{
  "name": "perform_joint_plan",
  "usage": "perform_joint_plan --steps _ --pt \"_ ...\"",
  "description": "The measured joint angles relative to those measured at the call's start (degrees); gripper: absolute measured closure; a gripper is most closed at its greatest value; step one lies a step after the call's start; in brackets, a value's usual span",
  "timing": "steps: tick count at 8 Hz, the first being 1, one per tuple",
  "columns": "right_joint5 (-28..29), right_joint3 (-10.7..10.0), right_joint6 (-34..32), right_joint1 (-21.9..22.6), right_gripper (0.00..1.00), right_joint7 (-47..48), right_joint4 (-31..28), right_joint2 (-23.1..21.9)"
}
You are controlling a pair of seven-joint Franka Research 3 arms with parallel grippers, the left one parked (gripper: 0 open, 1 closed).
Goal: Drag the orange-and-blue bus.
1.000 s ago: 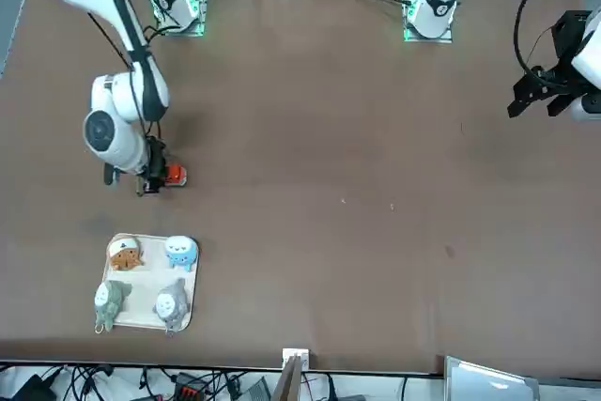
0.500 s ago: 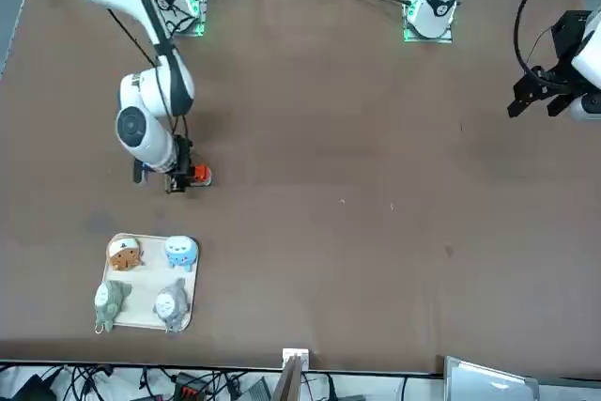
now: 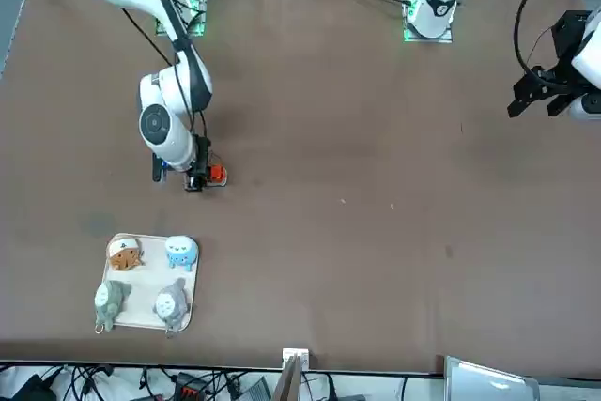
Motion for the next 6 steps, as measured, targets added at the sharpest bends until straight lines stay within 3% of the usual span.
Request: perform_joint_plan --steps 2,6 --pt "3.35 0.01 0.18 1.63 0.44 0.73 1.28 0.87" --pt "3.50 -0.01 0.75 4.29 0.44 4.98 2.62 1.83"
